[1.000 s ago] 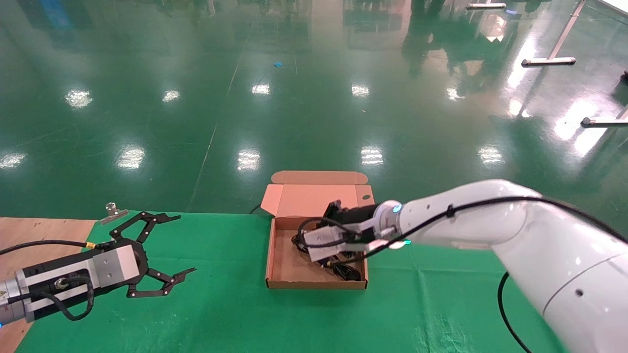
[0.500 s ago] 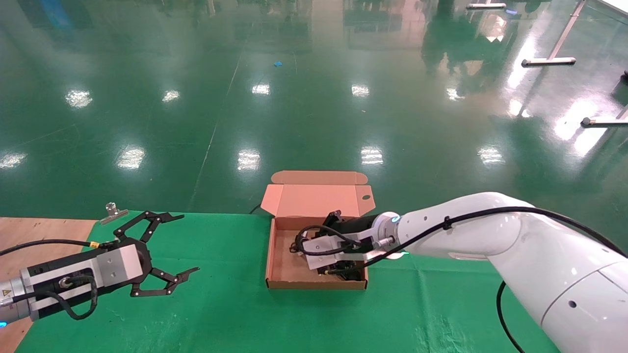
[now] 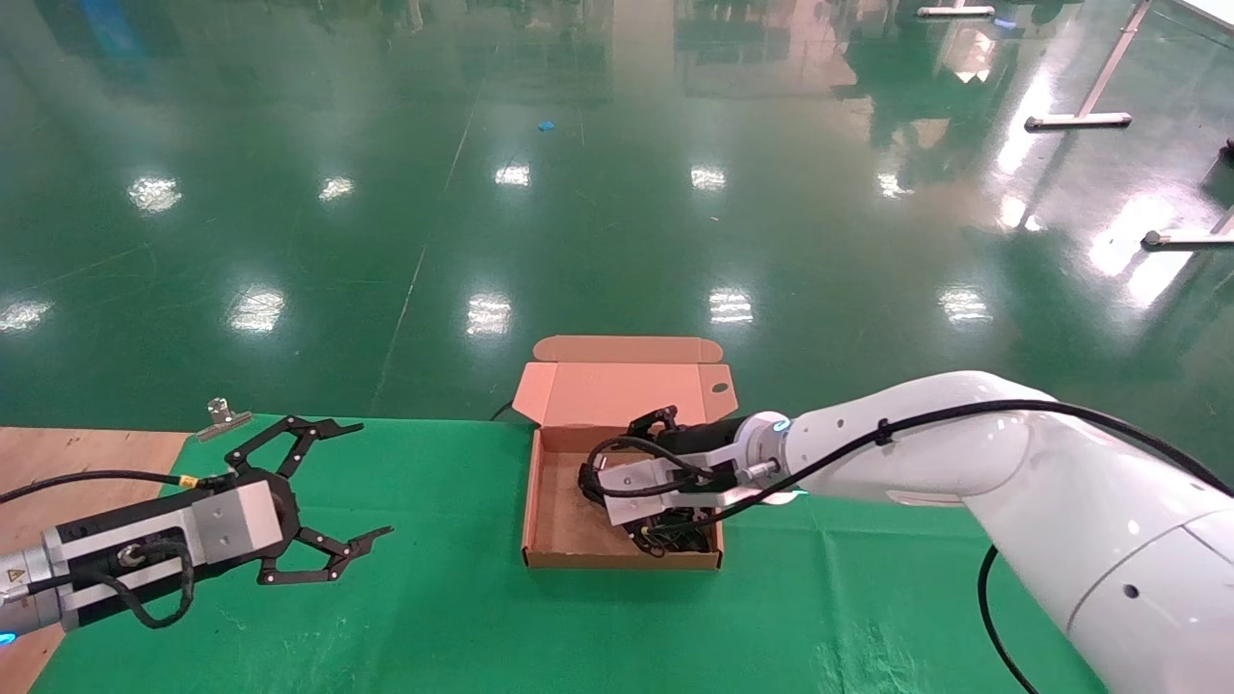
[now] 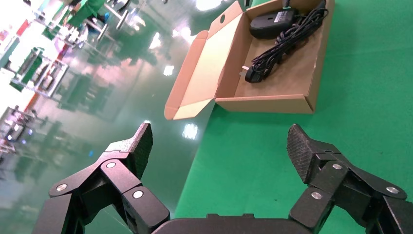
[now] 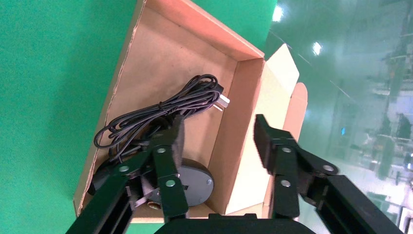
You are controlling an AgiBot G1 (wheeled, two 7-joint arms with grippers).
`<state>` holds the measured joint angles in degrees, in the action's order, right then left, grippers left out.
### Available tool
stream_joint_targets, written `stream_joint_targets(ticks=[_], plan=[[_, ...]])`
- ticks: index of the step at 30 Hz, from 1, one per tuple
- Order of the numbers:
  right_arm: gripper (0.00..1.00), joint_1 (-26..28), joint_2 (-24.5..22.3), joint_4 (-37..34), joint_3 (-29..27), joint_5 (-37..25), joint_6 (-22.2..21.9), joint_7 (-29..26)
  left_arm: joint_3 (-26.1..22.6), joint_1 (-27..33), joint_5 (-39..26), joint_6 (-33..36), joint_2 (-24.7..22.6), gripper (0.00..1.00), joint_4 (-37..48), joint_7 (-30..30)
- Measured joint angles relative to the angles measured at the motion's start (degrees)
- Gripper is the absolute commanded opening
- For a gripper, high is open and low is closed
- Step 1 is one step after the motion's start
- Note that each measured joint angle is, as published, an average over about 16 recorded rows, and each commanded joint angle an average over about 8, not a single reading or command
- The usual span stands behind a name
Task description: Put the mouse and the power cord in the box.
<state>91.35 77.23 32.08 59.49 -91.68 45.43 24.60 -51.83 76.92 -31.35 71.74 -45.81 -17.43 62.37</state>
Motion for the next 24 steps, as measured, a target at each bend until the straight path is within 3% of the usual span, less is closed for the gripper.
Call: stream_joint_targets(ticks=[24], plan=[[1.00, -10.9, -15.3, 15.0, -16.0, 18.2, 14.8, -13.1, 14.1, -6.0, -4.1, 5.5, 4.3, 1.00, -22.1, -28.8]])
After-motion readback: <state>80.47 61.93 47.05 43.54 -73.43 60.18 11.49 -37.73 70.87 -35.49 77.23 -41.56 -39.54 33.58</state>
